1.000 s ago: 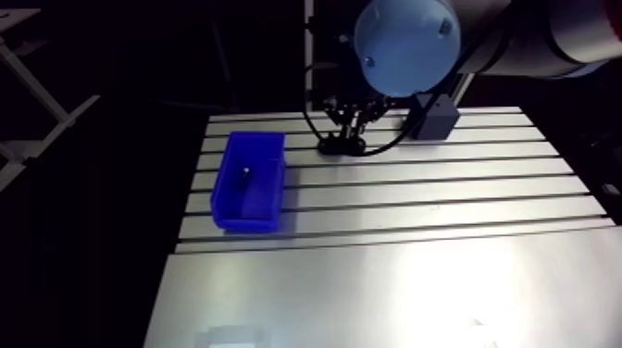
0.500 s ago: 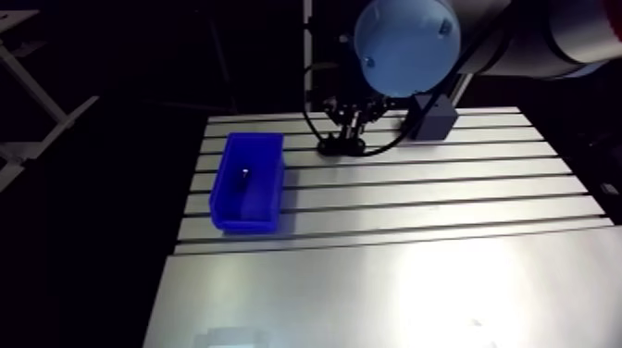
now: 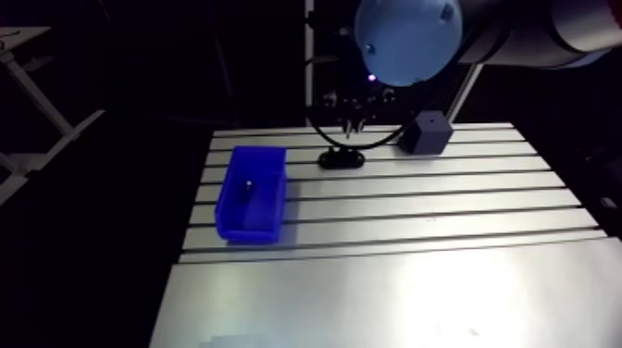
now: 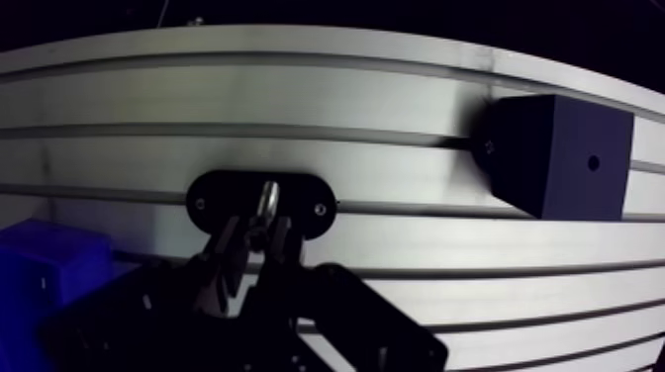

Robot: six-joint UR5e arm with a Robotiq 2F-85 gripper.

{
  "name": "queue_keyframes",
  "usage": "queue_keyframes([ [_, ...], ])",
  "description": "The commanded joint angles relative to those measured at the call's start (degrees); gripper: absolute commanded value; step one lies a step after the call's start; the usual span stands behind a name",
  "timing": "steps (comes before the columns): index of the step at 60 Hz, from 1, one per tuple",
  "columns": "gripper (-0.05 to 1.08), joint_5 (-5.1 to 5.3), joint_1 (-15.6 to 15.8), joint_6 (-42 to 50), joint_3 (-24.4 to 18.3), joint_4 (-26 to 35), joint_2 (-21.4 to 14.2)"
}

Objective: Pick up the M10 bolt and insert it into the hole until fully seated.

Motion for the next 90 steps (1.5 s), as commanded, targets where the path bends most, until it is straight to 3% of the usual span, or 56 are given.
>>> queue_keyframes([
  [1,0.98,0.11,-0.15,-0.31,-1.85,4.13,-4.01],
  [6,1.05,-0.21,-0.59,-0.31,-4.29,7.38,-5.86],
  [9,1.07,-0.31,-1.03,-0.31,-6.94,12.46,-6.35],
  [18,1.07,-0.22,-3.38,-0.22,-13.76,22.34,-6.38],
  [22,1.07,-0.3,-4.71,-0.3,-19.49,28.14,-5.67],
  [25,1.07,-0.39,-5.05,-0.31,-21.45,30.32,-5.3],
  [34,1.07,-0.48,-8.76,-0.56,-32.3,42.3,-0.42],
  [39,1.07,-0.4,-9.84,-1.51,-36.23,46.38,1.77],
  [41,1.07,-0.39,-10.59,-2.92,-40.09,49.7,4.05],
  [51,1.07,-0.08,-11.65,-3.37,-47.51,55.31,8.28],
  [66,1.08,-0.4,-11.78,-3.56,-51.97,58.61,12.48],
  [90,1.08,0.07,-10.58,-3.33,-50.68,59.28,10.91],
])
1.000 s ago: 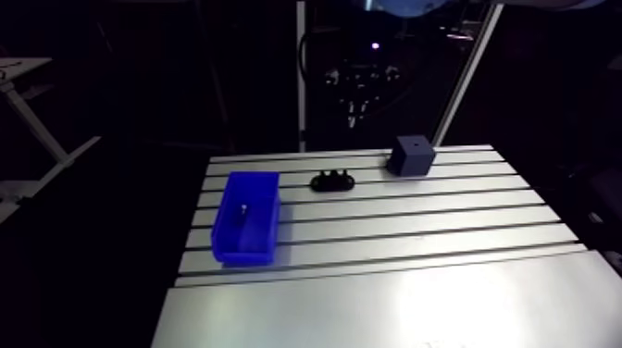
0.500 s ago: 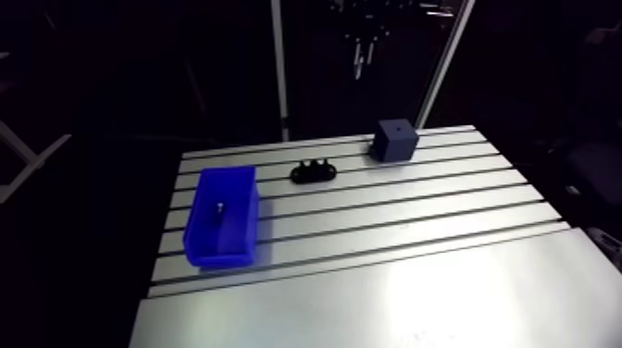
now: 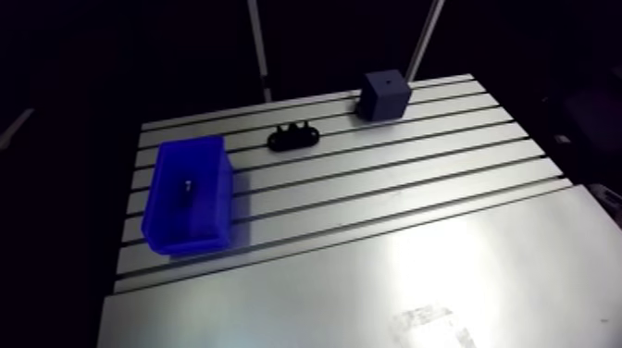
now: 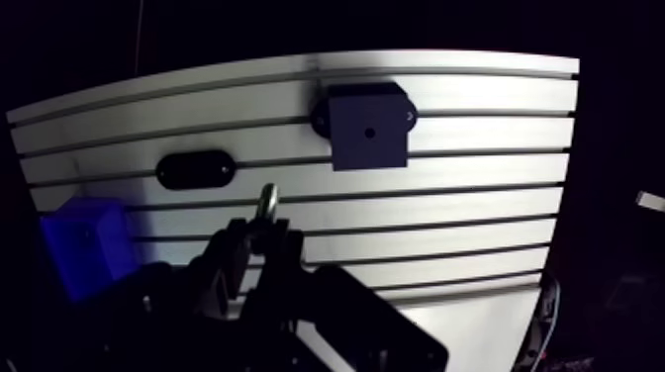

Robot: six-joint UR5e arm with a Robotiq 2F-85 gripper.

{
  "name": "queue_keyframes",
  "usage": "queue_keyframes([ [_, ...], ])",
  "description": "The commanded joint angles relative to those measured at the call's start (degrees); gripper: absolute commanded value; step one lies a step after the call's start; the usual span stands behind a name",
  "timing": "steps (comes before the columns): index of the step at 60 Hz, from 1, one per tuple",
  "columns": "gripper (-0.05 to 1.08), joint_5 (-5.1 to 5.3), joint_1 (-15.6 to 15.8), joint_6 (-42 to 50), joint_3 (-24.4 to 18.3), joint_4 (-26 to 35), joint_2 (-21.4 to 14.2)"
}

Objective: Pick up the M10 bolt and insert it into the hole until fully seated.

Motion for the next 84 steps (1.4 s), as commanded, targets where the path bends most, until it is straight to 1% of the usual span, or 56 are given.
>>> queue_keyframes([
  [1,1.08,0.53,-1.08,-0.5,-6.07,7.42,2.53],
  [2,1.08,0.53,-1.08,-0.5,-6.07,7.42,2.53],
  [4,1.08,1.2,-3.18,-0.9,-5.83,7.42,1.64],
  [5,1.08,1.2,-3.18,-0.9,-5.83,7.42,1.64],
  [6,1.08,1.93,-4.4,-1.46,-5.91,7.42,1.51],
  [7,1.08,1.93,-4.4,-1.46,-5.91,7.42,1.51],
  [8,1.08,2.79,-5.48,-2.29,-5.92,7.34,1.34],
  [9,1.08,2.79,-5.48,-2.29,-5.92,7.34,1.34],
  [10,1.08,3.82,-6.24,-3.47,-6.14,7.41,1.39],
  [11,1.08,3.82,-6.24,-3.47,-6.14,7.41,1.39],
  [12,1.08,4.57,-6.43,-4.16,-6.55,7.57,1.62],
  [13,1.08,4.57,-6.43,-4.16,-6.55,7.57,1.62],
  [14,1.08,5.05,-6.38,-4.27,-7.28,7.89,1.88],
  [18,1.08,5.14,-5.81,-4.2,-7.67,8.12,2.42],
  [24,1.08,4.73,-4.61,-4.11,-7.09,7.64,2.29],
  [25,1.08,4.33,-4.01,-4.04,-6.92,7.45,2.21],
  [29,1.08,4.35,-3.17,-3.95,-6.72,7.26,2.18],
  [34,1.08,4.26,-3.03,-3.94,-7.03,7.24,2.35],
  [36,1.08,4.11,-3.03,-3.94,-7.28,7.24,2.51],
  [37,1.08,3.79,-3.03,-4.01,-7.47,7.24,2.61],
  [38,1.08,3.79,-3.03,-4.01,-7.47,7.24,2.61],
  [39,1.08,3.52,-3.03,-4.02,-7.5,7.24,2.63],
  [40,1.08,3.52,-3.03,-4.02,-7.5,7.24,2.63],
  [42,1.08,2.43,-3.03,-4.18,-7.5,7.33,3.03],
  [43,1.08,2.43,-3.03,-4.18,-7.5,7.33,3.03],
  [44,1.08,1.74,-3.03,-4.2,-7.5,7.26,3.59],
  [45,1.08,1.74,-3.03,-4.2,-7.5,7.26,3.59],
  [46,1.08,1.12,-3.03,-4.05,-7.5,7.24,4.04],
  [47,1.08,1.12,-3.03,-4.05,-7.5,7.24,4.04],
  [48,1.08,0.5,-2.96,-3.95,-7.5,7.24,4.19],
  [49,1.08,0.5,-2.96,-3.95,-7.5,7.24,4.19],
  [50,1.08,0.03,-2.94,-3.86,-7.43,7.24,4.36],
  [51,1.08,0.03,-2.94,-3.86,-7.43,7.24,4.36],
  [52,1.08,-0.26,-2.94,-3.85,-7.42,7.02,4.68],
  [53,1.08,-0.26,-2.94,-3.85,-7.42,7.02,4.68],
  [54,1.08,-0.53,-2.94,-3.85,-7.26,6.69,4.96],
  [55,1.08,-0.53,-2.94,-3.85,-7.26,6.69,4.96],
  [56,1.08,-0.79,-2.94,-3.85,-7.24,6.26,5.22],
  [57,1.08,-0.79,-2.94,-3.85,-7.24,6.26,5.22],
  [60,1.08,-1.32,-2.71,-3.85,-6.92,5.62,5.75],
  [65,1.08,-1.61,-2.02,-3.68,-6.48,4.75,6.54],
  [72,1.08,-1.63,-1.64,-3.67,-5.63,3.38,7.01],
  [80,1.08,-1.63,-1.62,-3.26,-3.81,0.43,7.11],
  [82,1.08,-1.7,-1.62,-3.16,-3.36,-0.28,7.04],
  [84,1.08,-2.04,-1.62,-2.83,-2.56,-1.45,7.03],
])
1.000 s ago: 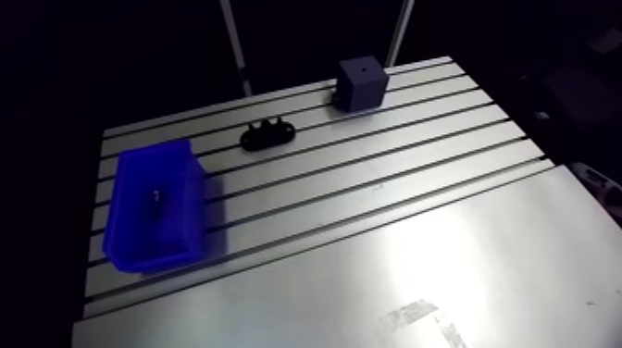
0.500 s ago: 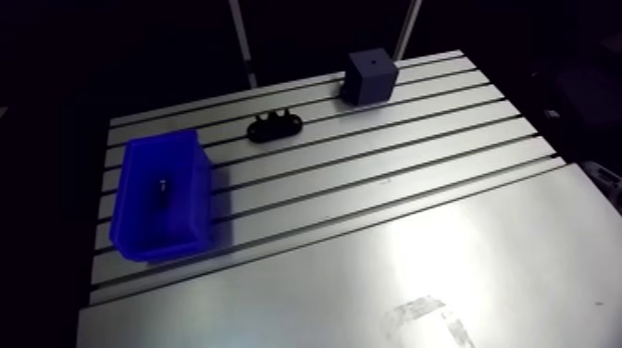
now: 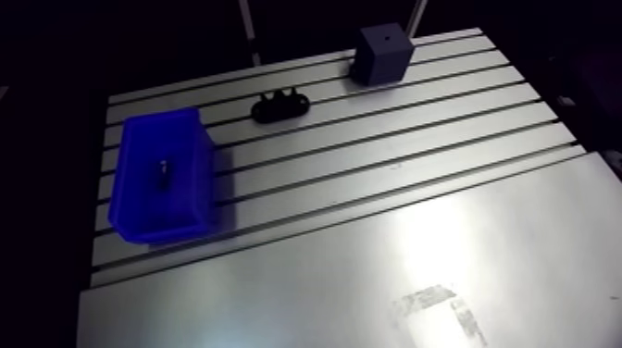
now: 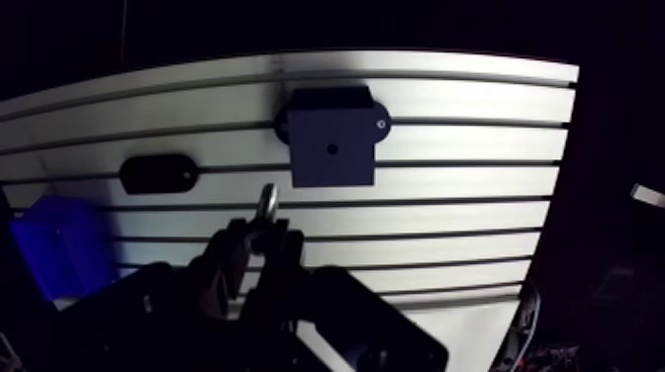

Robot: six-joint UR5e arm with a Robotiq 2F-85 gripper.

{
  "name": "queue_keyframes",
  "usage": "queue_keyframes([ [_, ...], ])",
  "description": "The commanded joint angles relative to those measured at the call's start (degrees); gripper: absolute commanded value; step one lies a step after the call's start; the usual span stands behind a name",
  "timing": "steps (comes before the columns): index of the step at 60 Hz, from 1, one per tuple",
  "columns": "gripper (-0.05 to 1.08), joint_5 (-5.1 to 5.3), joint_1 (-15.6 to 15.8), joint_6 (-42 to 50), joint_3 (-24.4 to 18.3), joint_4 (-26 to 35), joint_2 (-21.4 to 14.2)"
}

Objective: Pick up the M10 bolt and insert it into the hole until fully seated.

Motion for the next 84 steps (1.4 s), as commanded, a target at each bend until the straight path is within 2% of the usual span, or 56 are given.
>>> queue_keyframes([
  [1,1.08,-0.58,0.24,0.74,2.77,-4.35,0.33],
  [8,1.08,-1.62,0.24,0.78,3.6,-5.06,0.26],
  [17,1.08,-2.35,0.24,0.69,4.15,-4.97,0.24],
  [47,1.08,-2.28,-1.33,0.6,5.12,-5.24,0.67],
  [50,1.08,-1.88,-1.58,0.52,5.12,-5.24,1.31],
  [62,1.08,-1.66,-1.7,0.51,5.28,-5.4,1.82],
  [84,1.08,-1.59,-2.13,0.51,7.67,-7.96,1.83],
])
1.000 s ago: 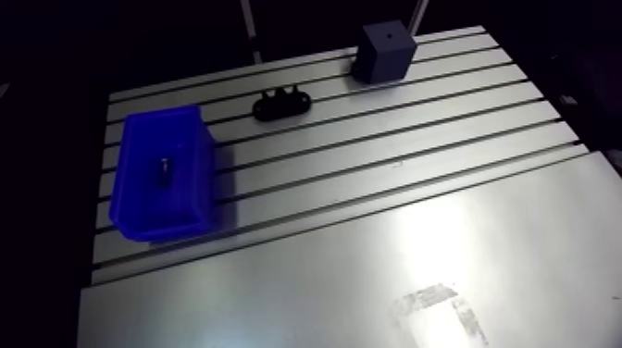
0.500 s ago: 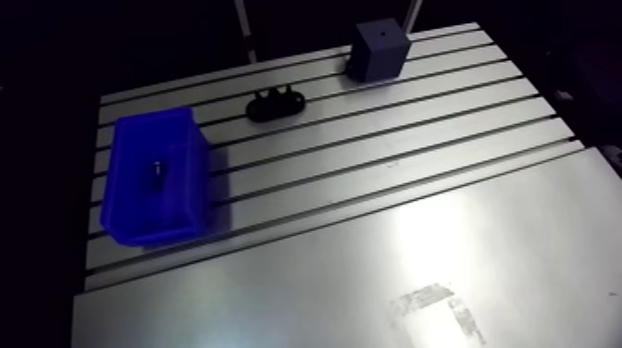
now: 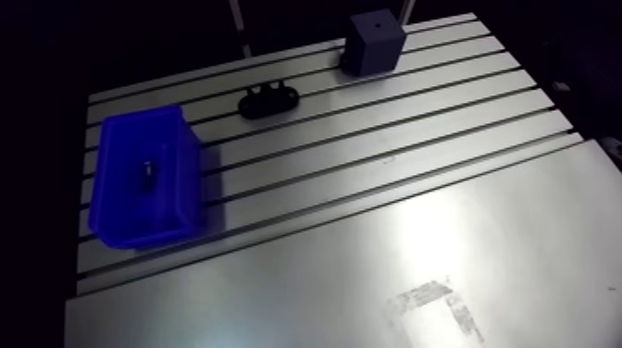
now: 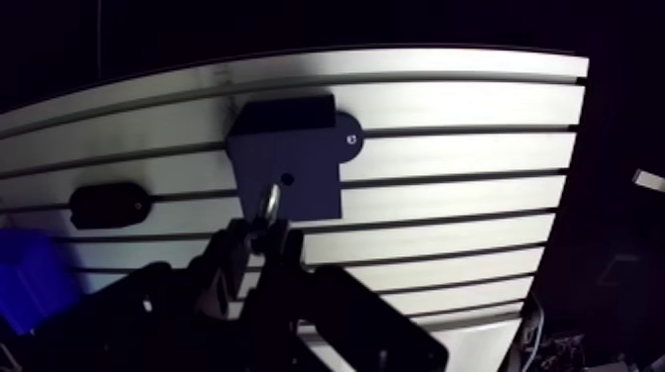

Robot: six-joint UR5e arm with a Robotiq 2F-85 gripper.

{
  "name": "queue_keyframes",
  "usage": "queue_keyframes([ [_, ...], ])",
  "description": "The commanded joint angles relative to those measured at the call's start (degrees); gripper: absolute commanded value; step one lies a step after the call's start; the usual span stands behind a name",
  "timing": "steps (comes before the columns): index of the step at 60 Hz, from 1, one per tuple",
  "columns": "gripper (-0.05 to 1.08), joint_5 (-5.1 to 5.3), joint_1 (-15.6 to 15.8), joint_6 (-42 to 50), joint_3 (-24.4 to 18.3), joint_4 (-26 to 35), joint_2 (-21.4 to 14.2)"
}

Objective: Pick up the M10 bolt and insert it into the hole until fully seated.

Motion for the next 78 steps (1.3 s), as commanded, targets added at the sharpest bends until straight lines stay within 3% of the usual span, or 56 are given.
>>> queue_keyframes([
  [1,1.08,0.16,-0.25,0.08,1.03,-0.8,0.04],
  [78,1.08,0.23,-0.78,0.0,4.9,-2.96,-0.04],
])
